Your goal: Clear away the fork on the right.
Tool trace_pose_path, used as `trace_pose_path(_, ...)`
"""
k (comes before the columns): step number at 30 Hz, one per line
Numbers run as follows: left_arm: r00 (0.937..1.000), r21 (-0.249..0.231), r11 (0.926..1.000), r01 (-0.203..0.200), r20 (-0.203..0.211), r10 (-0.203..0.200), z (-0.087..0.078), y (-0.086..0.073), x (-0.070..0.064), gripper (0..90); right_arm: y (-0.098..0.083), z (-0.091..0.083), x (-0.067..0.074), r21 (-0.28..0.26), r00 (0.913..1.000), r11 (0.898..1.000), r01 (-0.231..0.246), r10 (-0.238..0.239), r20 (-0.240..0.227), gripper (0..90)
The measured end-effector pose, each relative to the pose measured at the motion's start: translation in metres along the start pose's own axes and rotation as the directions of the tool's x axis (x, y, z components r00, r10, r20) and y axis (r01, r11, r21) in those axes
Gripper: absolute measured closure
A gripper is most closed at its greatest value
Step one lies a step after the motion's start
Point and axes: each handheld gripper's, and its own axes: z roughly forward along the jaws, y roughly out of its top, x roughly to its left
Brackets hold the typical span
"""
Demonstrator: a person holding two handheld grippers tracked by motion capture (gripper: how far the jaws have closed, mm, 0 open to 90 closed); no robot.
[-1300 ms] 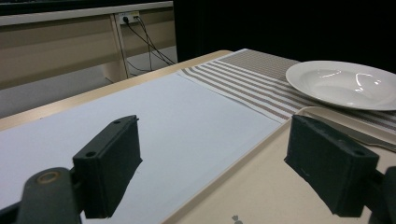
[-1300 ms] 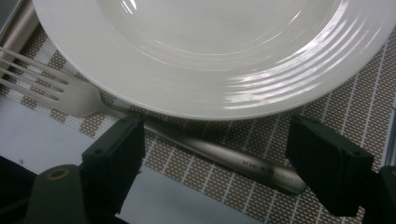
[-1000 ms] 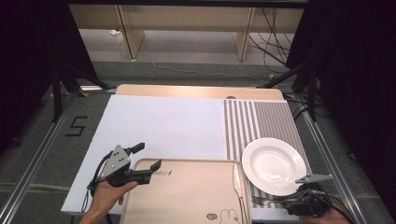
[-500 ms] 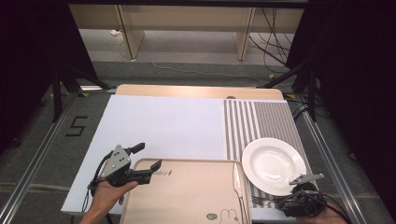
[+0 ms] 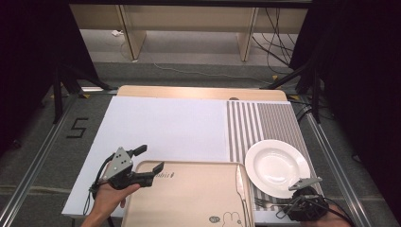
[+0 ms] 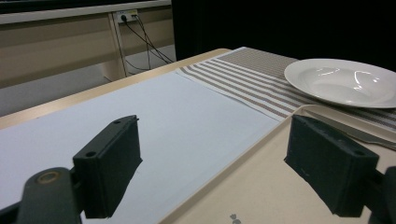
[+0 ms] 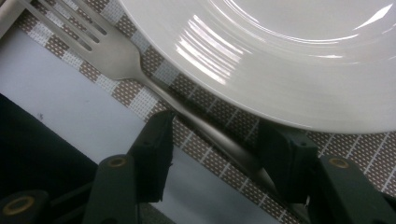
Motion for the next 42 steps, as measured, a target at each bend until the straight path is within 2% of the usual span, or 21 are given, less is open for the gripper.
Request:
trace_pose_path(5, 1.0, 0.0, 1.0, -0.003, 0.001, 0.003, 0.0, 0.0, 0.0, 17.1, 0.003, -0.001, 0.0, 0.03, 0.9996, 0.999, 0.027, -0.027, -0.009, 51.8)
trace_pose_path(6, 1.0, 0.0, 1.0, -0.003, 0.001, 0.003, 0.0, 0.0, 0.0, 17.1, 0.004, 0.0, -0.003, 0.022, 0.9982, 0.998, 0.06, -0.06, -0.006, 52.1)
trace_pose_path(8, 1.0, 0.001, 1.0, -0.002, 0.0, 0.002, 0.0, 0.0, 0.0, 17.1, 0.005, 0.0, -0.005, 0.021, 0.9969, 0.997, 0.079, -0.079, -0.01, 53.8)
trace_pose_path(9, 1.0, -0.006, 1.0, 0.003, 0.005, -0.002, 0.001, -0.001, 0.0, 17.1, 0.005, -0.001, -0.005, 0.033, 0.9966, 0.996, 0.081, -0.081, -0.011, 54.8)
trace_pose_path(10, 1.0, -0.002, 1.0, 0.001, 0.002, -0.001, 0.001, 0.0, 0.0, 17.1, 0.005, -0.002, -0.003, 0.059, 0.9984, 0.997, 0.055, -0.054, -0.019, 55.5)
trace_pose_path(13, 1.0, 0.004, 1.0, -0.002, 0.0, 0.002, 0.0, 0.0, 0.0, 17.1, 0.007, -0.001, -0.005, 0.053, 0.9946, 0.993, 0.102, -0.101, -0.023, 57.2)
trace_pose_path(15, 1.0, 0.005, 1.0, -0.002, -0.001, 0.002, 0.001, -0.001, 0.0, 17.1, 0.008, -0.001, -0.005, 0.067, 0.9947, 0.993, 0.099, -0.097, -0.034, 59.5)
trace_pose_path(16, 1.0, 0.005, 1.0, -0.002, 0.0, 0.002, 0.001, -0.001, 0.0, 17.1, 0.009, -0.001, -0.006, 0.062, 0.9923, 0.991, 0.121, -0.119, -0.033, 60.5)
trace_pose_path(17, 1.0, 0.005, 1.0, -0.002, -0.001, 0.002, 0.001, -0.001, 0.0, 17.1, 0.009, -0.002, -0.005, 0.083, 0.9947, 0.992, 0.098, -0.095, -0.039, 60.7)
trace_pose_path(19, 1.0, 0.006, 1.0, -0.001, -0.001, 0.001, 0.001, -0.001, 0.0, 17.1, 0.011, -0.001, -0.007, 0.077, 0.9889, 0.986, 0.145, -0.142, -0.042, 62.7)
trace_pose_path(21, 1.0, 0.006, 1.0, -0.002, -0.001, 0.002, 0.001, -0.001, 0.0, 17.1, 0.012, -0.002, -0.005, 0.102, 0.9906, 0.986, 0.132, -0.128, -0.05, 63.7)
trace_pose_path(22, 1.0, 0.005, 1.0, -0.004, 0.0, 0.004, 0.001, -0.001, 0.0, 17.1, 0.012, -0.001, -0.005, 0.098, 0.9886, 0.984, 0.147, -0.142, -0.048, 64.1)
trace_pose_path(23, 1.0, 0.005, 1.0, -0.005, 0.0, 0.005, 0.001, -0.001, 0.0, 17.1, 0.012, -0.001, -0.007, 0.079, 0.9822, 0.98, 0.185, -0.182, -0.047, 66.1)
trace_pose_path(24, 1.0, 0.006, 1.0, -0.005, -0.002, 0.005, 0.001, -0.001, 0.0, 17.1, 0.012, -0.002, -0.004, 0.093, 0.9849, 0.981, 0.169, -0.165, -0.053, 68.0)
trace_pose_path(25, 1.0, 0.007, 1.0, -0.005, -0.002, 0.005, 0.001, -0.001, -0.001, 17.1, 0.012, -0.001, -0.003, 0.086, 0.9826, 0.979, 0.183, -0.179, -0.048, 69.7)
trace_pose_path(32, 1.0, 0.002, 1.0, -0.006, 0.006, 0.006, 0.002, -0.001, -0.001, 17.2, 0.012, -0.001, -0.002, 0.091, 0.9804, 0.976, 0.196, -0.192, -0.043, 71.9)
trace_pose_path(39, 1.0, 0.012, 0.9999, -0.005, 0.004, 0.005, 0.003, -0.001, -0.001, 17.2, 0.014, -0.001, 0.007, 0.117, 0.9735, 0.966, 0.228, -0.226, -0.035, 80.9)
trace_pose_path(40, 1.0, 0.013, 0.9999, -0.007, 0.005, 0.007, 0.003, -0.001, -0.001, 17.2, 0.015, 0.0, 0.006, 0.106, 0.9683, 0.963, 0.25, -0.248, -0.032, 80.9)
trace_pose_path(42, 0.9999, 0.012, 0.9999, -0.008, 0.006, 0.008, 0.003, -0.001, -0.002, 17.2, 0.015, -0.001, 0.008, 0.124, 0.9712, 0.963, 0.238, -0.235, -0.038, 81.3)
